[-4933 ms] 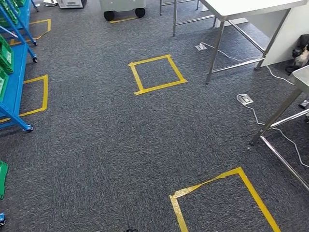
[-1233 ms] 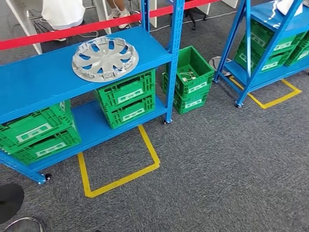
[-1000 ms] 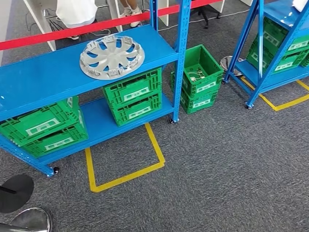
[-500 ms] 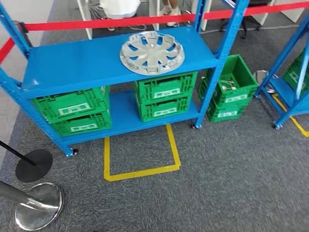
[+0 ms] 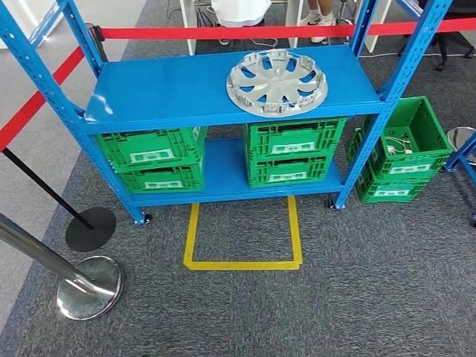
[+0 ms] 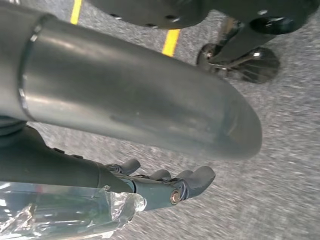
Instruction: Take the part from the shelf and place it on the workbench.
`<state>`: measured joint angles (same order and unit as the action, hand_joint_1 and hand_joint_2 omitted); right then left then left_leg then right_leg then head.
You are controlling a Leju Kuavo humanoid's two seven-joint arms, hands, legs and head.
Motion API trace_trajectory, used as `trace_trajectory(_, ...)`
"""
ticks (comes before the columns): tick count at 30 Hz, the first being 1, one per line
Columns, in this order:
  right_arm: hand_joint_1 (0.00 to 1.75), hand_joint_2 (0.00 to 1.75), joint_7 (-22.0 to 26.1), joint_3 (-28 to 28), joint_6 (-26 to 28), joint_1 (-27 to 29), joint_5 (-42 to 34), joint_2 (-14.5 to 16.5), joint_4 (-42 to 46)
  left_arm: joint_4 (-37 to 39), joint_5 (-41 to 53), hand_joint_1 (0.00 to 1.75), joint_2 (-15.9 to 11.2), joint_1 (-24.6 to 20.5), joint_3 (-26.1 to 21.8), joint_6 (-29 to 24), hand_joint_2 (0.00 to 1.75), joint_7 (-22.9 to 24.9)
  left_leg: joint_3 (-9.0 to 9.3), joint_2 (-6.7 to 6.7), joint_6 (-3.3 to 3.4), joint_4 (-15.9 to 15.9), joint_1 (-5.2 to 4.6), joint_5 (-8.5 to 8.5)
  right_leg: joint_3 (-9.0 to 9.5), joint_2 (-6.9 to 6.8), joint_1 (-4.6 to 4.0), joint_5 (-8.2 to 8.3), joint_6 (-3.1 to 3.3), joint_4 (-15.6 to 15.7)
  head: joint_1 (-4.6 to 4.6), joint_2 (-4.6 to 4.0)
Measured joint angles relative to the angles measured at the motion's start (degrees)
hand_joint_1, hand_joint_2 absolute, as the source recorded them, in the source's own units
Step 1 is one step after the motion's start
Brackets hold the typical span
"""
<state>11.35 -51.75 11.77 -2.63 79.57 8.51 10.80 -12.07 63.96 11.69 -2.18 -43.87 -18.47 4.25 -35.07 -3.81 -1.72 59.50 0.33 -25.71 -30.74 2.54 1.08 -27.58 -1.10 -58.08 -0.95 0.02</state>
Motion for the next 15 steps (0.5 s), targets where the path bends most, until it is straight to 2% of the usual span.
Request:
trace_trajectory(1,0.00,0.00,0.23,0.10,0.05,0.07,0.04,0.03,0.00,0.00,-0.11,0.00,0.01,-0.11,-0.19,-0.01,0.00,0.08,-1.55,1.60,-0.18,3.37,-0.08,-1.92,-0.04,-0.51,-0.07,0.03,0.23,0.03,-0.20,0.00)
trace_trajectory(2,0.00,0.00,0.35,0.15,0.07,0.18,0.06,0.03,-0.01,0.00,-0.17,0.00,0.01,-0.24,-0.32,-0.02,0.00,0.10,-3.49,2.54,-0.34,7.52,-0.09,-3.96,-0.10,-1.04,-0.14,0.02,0.39,0.04,-0.36,0.00)
trace_trajectory(3,0.00,0.00,0.38,0.16,0.07,0.30,0.07,0.03,-0.01,0.00,-0.19,0.00,0.01,-0.32,-0.41,-0.01,0.00,0.10,-5.21,2.89,-0.43,11.22,-0.06,-5.44,-0.15,-1.55,-0.22,-0.01,0.46,0.04,-0.36,-0.01)
trace_trajectory(4,0.00,0.00,0.39,0.16,0.08,0.37,0.08,0.03,-0.01,0.00,-0.20,0.00,0.00,-0.32,-0.48,-0.01,0.00,0.11,-6.20,3.01,-0.46,13.47,-0.03,-5.98,-0.19,-1.96,-0.26,-0.02,0.49,0.03,-0.36,-0.01)
trace_trajectory(5,0.00,0.00,0.42,0.17,0.07,0.39,0.06,0.03,-0.01,0.00,-0.24,0.00,-0.01,-0.27,-0.52,-0.01,0.00,0.12,-6.11,3.04,-0.41,13.58,-0.01,-5.39,-0.19,-2.25,-0.30,-0.03,0.50,0.03,-0.37,-0.01)
trace_trajectory(6,0.00,0.00,0.49,0.19,0.05,0.35,-0.07,0.03,-0.01,0.00,-0.34,0.00,-0.02,-0.23,-0.57,-0.01,0.00,0.13,-4.92,3.05,-0.30,11.50,0.00,-3.91,-0.16,-2.43,-0.31,-0.04,0.48,0.03,-0.37,-0.02)
trace_trajectory(8,0.00,0.00,0.75,0.21,-0.07,0.21,-0.45,0.04,-0.01,0.00,-0.80,0.00,-0.03,-0.25,-0.90,-0.02,0.00,0.14,-0.67,3.19,0.09,3.74,-0.05,-0.40,-0.07,-2.62,-0.44,-0.12,0.30,-0.02,-0.38,-0.01)
trace_trajectory(10,0.00,0.00,1.01,0.21,-0.21,0.09,-0.73,0.03,0.00,0.00,-1.30,0.00,0.02,-0.41,-1.39,-0.04,0.00,0.08,2.22,3.31,0.35,-1.91,-0.03,0.95,-0.28,-2.67,-0.78,-0.30,-0.02,-0.23,-0.32,-0.01)
trace_trajectory(13,0.00,0.00,0.79,0.20,-0.32,0.04,-0.99,-0.01,-0.01,0.00,-1.52,0.00,0.07,-0.41,-1.84,-0.10,0.00,-0.41,2.64,3.21,0.29,-3.12,0.02,0.86,-0.69,-2.71,-1.04,-0.33,0.41,-0.03,-0.14,-0.01)
trace_trajectory(15,0.00,0.00,0.41,0.19,-0.33,0.03,-1.20,-0.01,-0.01,0.00,-1.57,0.00,0.06,-0.36,-1.98,-0.16,0.00,-0.90,2.67,3.18,0.47,-3.11,-0.04,0.78,-0.58,-2.72,-1.01,-0.17,0.34,0.35,-0.14,-0.01)
